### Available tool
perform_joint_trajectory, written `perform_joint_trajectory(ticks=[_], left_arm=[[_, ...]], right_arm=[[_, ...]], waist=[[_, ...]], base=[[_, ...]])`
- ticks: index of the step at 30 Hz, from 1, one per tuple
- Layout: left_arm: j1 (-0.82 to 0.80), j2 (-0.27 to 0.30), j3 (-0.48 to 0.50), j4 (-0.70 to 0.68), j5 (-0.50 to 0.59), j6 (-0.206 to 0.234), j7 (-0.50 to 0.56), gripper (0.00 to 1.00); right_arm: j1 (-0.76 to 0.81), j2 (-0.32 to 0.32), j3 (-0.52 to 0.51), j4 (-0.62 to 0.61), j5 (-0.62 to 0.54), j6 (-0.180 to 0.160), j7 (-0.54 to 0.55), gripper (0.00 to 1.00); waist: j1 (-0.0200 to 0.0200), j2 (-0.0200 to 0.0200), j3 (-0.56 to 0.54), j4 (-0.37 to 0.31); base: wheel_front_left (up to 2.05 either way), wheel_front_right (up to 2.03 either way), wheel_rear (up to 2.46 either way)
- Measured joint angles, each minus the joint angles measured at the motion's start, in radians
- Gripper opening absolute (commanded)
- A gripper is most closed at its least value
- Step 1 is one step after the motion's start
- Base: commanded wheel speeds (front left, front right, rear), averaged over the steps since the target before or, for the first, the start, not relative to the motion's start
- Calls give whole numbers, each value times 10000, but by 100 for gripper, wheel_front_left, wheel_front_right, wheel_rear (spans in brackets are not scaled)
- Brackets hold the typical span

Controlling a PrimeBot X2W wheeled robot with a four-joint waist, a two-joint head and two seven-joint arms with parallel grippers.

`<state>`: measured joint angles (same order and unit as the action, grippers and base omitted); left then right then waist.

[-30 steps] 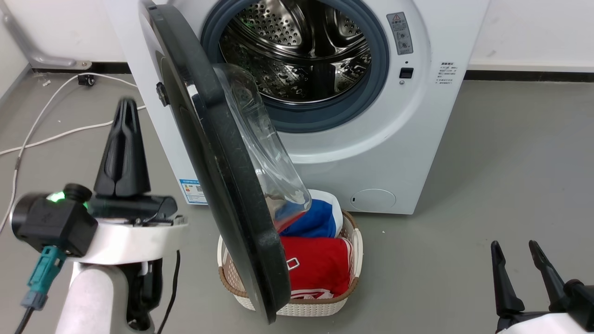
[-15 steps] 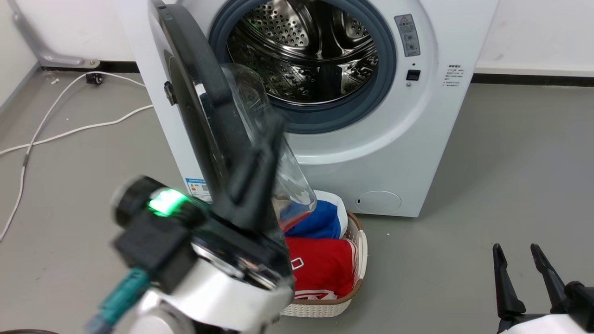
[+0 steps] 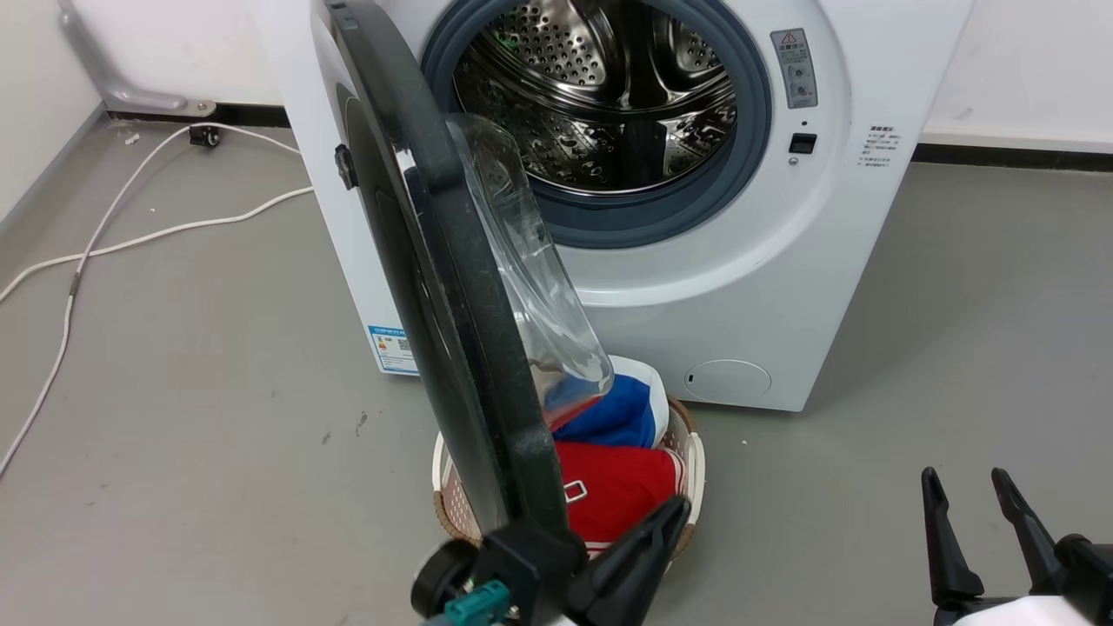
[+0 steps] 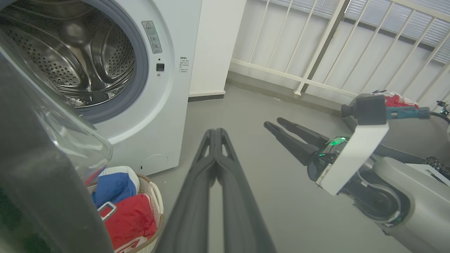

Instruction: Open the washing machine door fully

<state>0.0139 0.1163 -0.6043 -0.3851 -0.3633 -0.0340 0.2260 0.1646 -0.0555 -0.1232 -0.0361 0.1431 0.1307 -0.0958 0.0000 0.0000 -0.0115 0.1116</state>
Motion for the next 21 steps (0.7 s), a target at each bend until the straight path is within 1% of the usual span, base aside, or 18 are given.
perform_joint_trajectory(ticks=[6,8,11,15,21], left_arm=[[360,-4,-224,1551,140,107,-391,0],[378,-33,-217,2080,245,190,-596,0],[319,-98,-36,2713,380,447,-1034,0],[54,-167,138,3250,449,533,-1503,0],[-139,-199,311,3586,531,713,-1902,0]], right_arm=[[-2,10,38,75,21,0,8,100],[-4,17,54,92,63,2,8,100],[-5,21,50,153,71,0,10,100],[-7,25,42,228,117,0,8,100],[-12,31,10,343,148,0,-4,100]], waist=[[0,0,38,17],[0,0,45,13],[0,0,77,10],[0,0,119,39],[0,0,150,157]], base=[[0,0,0],[0,0,0],[0,0,0],[0,0,0],[0,0,0]])
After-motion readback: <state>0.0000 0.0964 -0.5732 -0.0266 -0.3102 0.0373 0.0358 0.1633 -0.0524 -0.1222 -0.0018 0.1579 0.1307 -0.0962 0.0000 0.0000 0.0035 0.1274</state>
